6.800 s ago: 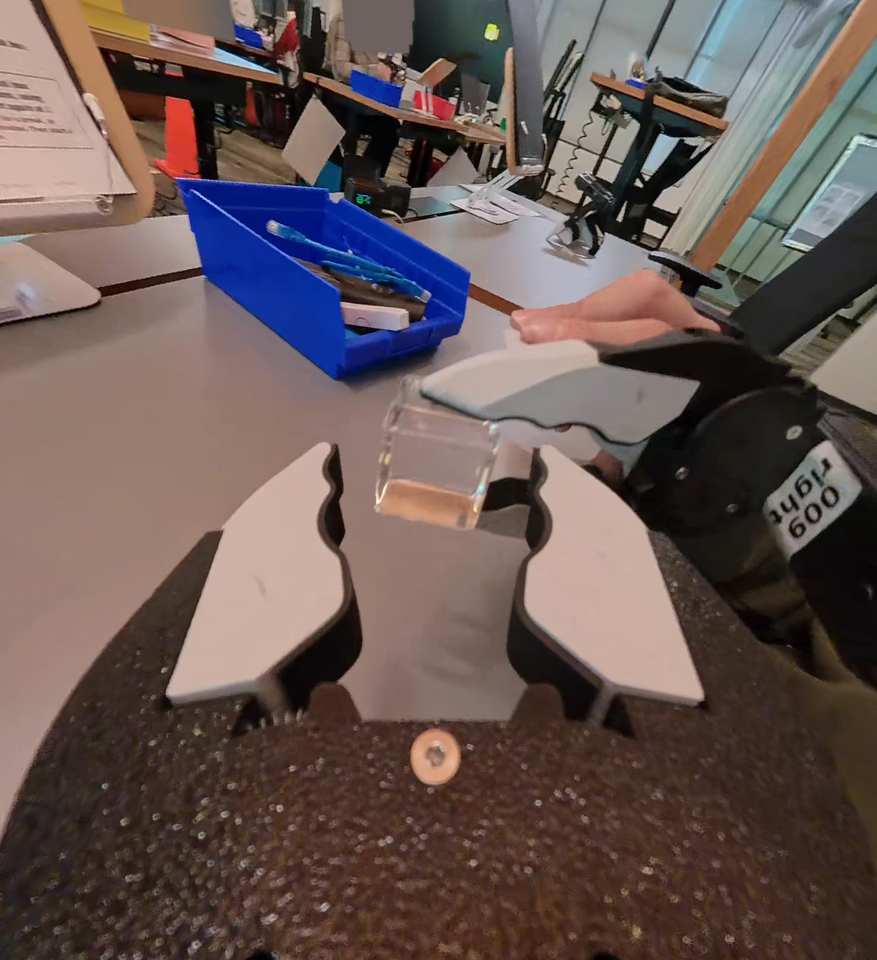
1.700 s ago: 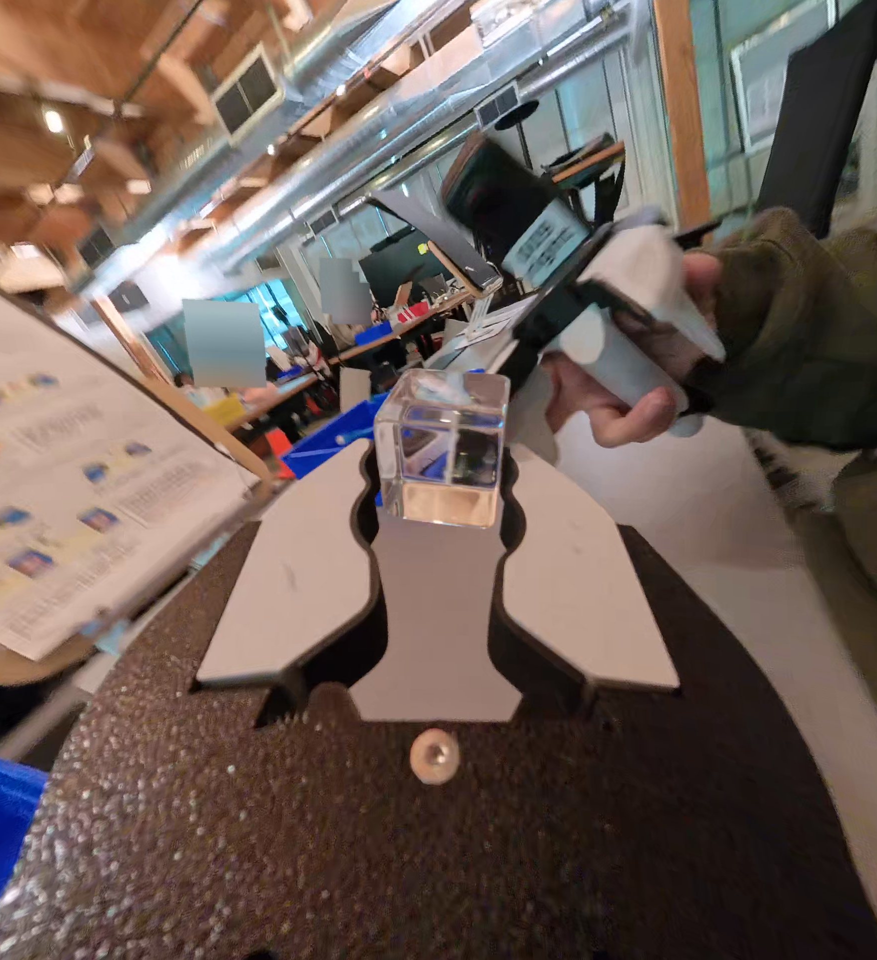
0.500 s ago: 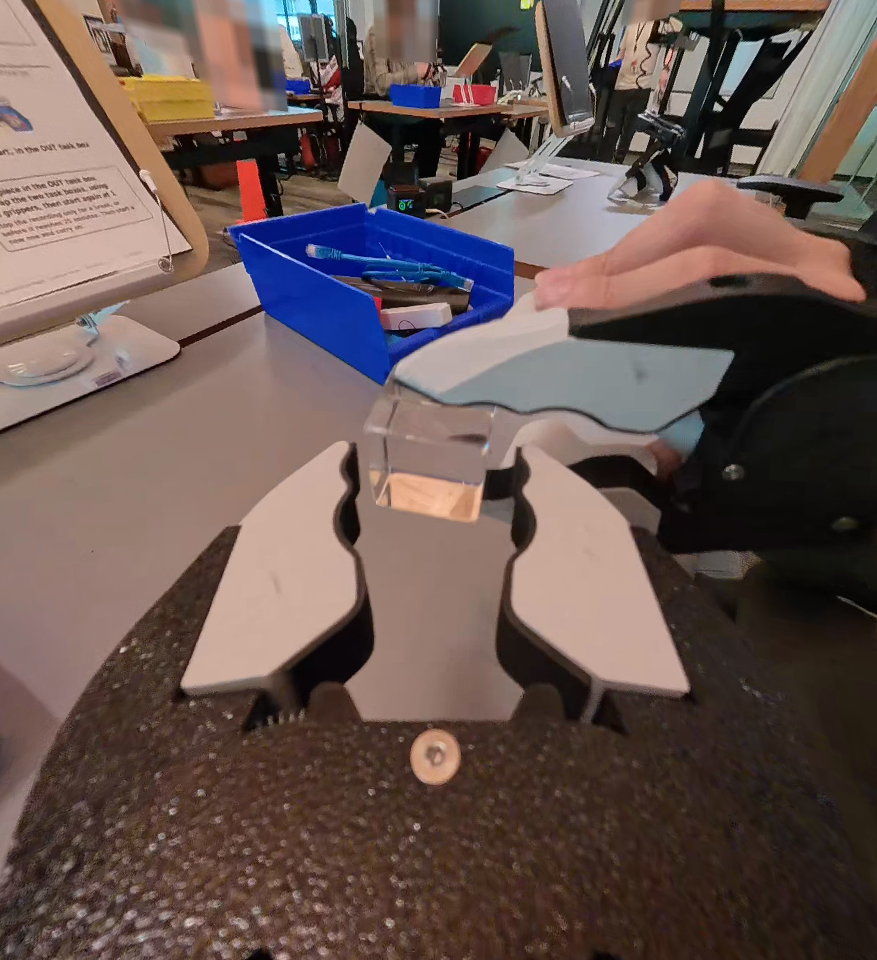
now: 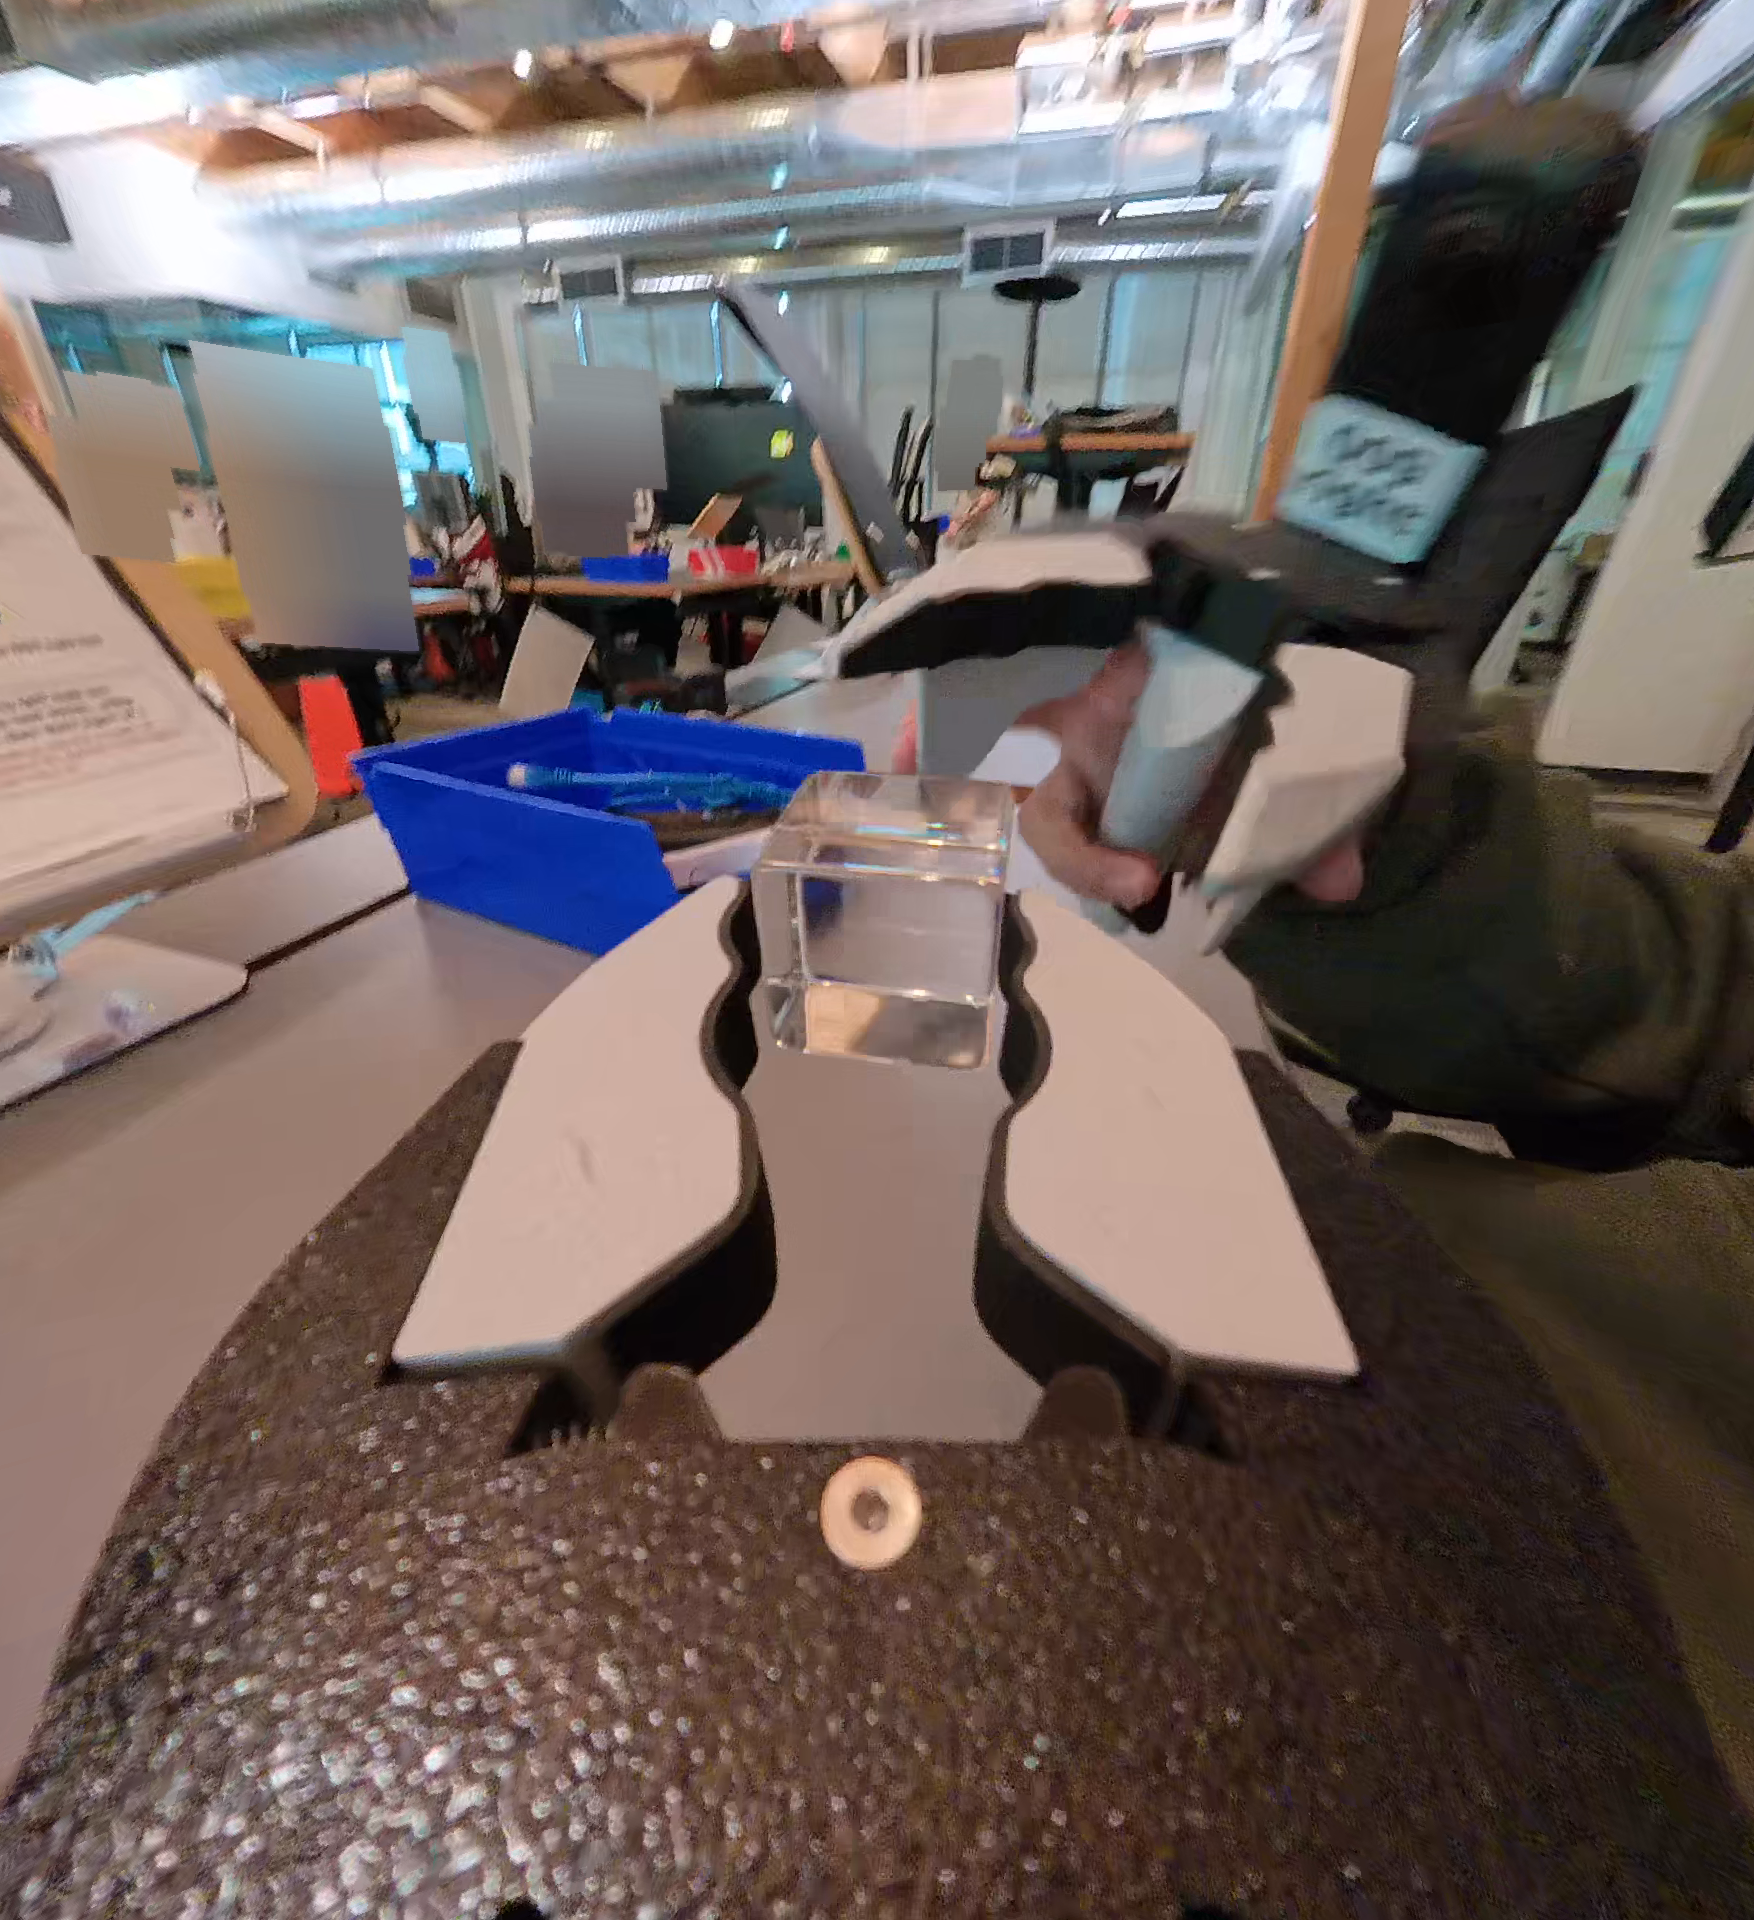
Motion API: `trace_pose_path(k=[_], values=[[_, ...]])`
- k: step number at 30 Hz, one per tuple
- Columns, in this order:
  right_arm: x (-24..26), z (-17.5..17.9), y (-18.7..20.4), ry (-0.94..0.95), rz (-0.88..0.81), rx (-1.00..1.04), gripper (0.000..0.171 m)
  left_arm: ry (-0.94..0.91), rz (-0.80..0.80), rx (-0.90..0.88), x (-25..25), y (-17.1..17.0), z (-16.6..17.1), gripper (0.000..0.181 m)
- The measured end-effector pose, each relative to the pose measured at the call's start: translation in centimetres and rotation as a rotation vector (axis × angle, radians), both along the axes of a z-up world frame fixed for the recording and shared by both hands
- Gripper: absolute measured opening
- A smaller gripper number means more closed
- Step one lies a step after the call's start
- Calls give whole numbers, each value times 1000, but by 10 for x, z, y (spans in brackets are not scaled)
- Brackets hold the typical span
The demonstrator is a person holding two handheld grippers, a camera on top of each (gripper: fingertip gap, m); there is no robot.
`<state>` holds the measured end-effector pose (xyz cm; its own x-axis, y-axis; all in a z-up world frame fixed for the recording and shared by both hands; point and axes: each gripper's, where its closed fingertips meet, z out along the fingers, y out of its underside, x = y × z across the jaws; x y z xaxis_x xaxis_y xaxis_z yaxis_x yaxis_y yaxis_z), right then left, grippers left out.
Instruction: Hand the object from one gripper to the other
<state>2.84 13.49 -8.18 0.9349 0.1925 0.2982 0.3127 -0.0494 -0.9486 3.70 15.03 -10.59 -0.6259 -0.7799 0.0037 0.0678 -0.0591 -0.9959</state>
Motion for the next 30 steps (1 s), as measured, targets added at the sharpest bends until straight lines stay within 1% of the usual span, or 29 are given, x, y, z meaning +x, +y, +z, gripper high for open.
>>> trace_pose_path(k=[2,3,4,5,7,9,12,14,16,18,21,22,23,25,27,28,30], values=[[1,4,-3,291,95,-10,88,-78,-20,18,-8,0,9,44],[-1,3,-4,390,150,-30,87,-118,-31,48,-12,-1,12,44],[-3,1,-5,436,199,-43,81,-145,-55,73,-17,-5,14,44],[-3,-3,-4,426,218,-42,74,-139,-90,72,-21,-9,15,44],[1,-11,-2,318,190,-24,73,-82,-122,41,-22,-12,15,44],[-3,-15,-3,233,202,-10,64,-70,-144,50,-22,-16,12,44],[-6,-17,-2,223,204,-29,59,-72,-150,44,-22,-16,10,44],[-10,-18,-2,213,222,-33,50,-66,-147,26,-21,-16,11,44],[-12,-23,0,196,219,-45,52,-85,-150,37,-21,-19,11,44],[-16,-25,1,164,232,-42,43,-82,-140,55,-19,-20,9,44],[-18,-22,4,127,211,-12,44,-100,-141,53,-22,-17,11,44],[-17,-21,5,116,189,-5,44,-96,-132,52,-22,-16,13,44],[-11,-18,8,92,132,16,44,-80,-93,44,-19,-12,14,45],[6,-14,12,2,-33,59,43,-59,18,9,-9,-3,20,46],[28,-11,13,-62,-246,90,44,-82,132,-58,-2,3,31,49],[34,-9,12,-71,-323,113,44,-75,188,-104,2,5,36,50],[38,-10,11,-76,-402,125,44,-22,242,-168,8,-1,38,51]])
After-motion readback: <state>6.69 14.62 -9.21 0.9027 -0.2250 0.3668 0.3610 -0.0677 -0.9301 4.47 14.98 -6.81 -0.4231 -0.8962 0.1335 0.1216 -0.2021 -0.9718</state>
